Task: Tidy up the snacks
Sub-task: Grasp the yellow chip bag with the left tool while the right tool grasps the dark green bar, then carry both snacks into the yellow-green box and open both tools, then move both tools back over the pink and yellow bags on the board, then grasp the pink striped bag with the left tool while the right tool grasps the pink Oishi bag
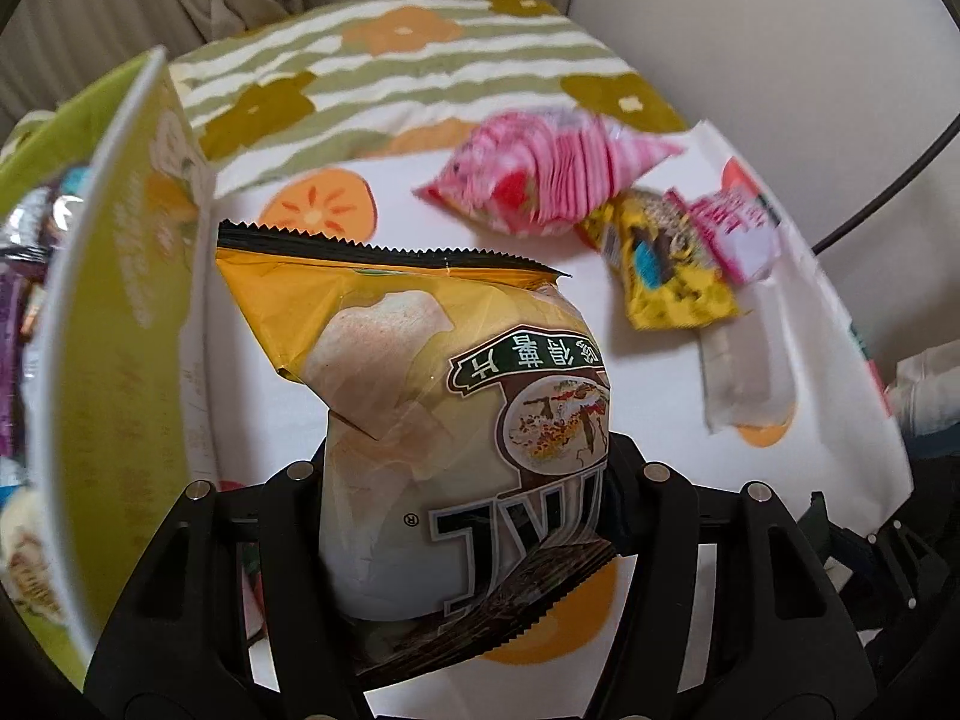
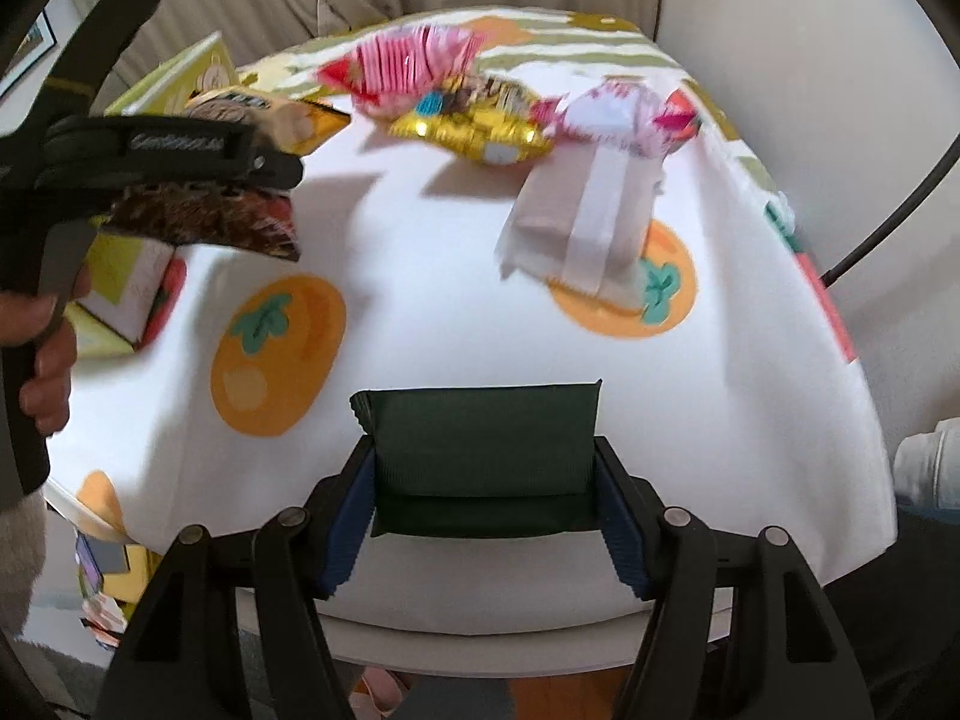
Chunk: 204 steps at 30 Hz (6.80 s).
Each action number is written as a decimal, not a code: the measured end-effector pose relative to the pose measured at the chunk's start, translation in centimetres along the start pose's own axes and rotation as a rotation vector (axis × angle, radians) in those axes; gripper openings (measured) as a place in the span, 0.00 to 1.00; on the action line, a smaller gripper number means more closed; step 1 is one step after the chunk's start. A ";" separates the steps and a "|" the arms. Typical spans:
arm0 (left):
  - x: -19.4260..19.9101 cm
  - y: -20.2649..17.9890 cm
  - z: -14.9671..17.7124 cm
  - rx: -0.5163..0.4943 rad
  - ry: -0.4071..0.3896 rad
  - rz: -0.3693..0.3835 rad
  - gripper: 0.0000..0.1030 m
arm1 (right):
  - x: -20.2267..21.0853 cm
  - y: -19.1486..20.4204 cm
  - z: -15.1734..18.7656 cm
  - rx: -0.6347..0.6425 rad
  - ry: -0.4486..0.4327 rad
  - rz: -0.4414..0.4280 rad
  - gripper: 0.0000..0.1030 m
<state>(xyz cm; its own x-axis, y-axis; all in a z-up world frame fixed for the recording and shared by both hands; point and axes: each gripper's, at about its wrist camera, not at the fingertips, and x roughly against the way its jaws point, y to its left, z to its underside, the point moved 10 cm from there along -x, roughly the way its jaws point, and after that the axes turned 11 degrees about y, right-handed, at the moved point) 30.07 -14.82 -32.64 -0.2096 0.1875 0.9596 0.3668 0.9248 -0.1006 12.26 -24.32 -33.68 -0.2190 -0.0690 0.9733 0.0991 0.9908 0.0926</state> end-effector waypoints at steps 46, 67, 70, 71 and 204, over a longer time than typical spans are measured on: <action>16.0 31.6 -5.2 0.284 -0.164 -0.020 0.60 | 9.1 30.4 -19.5 0.346 -0.224 -0.225 0.61; 16.6 37.4 0.6 0.428 -0.179 -0.062 1.00 | 5.7 33.7 -21.3 0.393 -0.135 -0.212 0.61; 16.7 37.7 1.3 0.450 -0.185 -0.065 1.00 | 4.4 35.1 -21.1 0.425 -0.093 -0.238 0.61; 16.7 37.8 1.5 0.456 -0.185 -0.066 1.00 | 4.0 35.4 -20.9 0.432 -0.078 -0.247 0.63; 2.8 -2.4 -12.9 -0.245 0.045 -0.112 0.67 | 1.2 -7.4 -20.3 -0.015 -0.070 -0.104 0.46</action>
<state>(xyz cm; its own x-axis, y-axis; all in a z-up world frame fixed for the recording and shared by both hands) 40.23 -20.80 -26.29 -0.2230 0.0691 0.9724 0.5532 0.8303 0.0679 30.94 -34.09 -28.94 -0.2957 -0.1628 0.9413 0.0869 0.9767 0.1963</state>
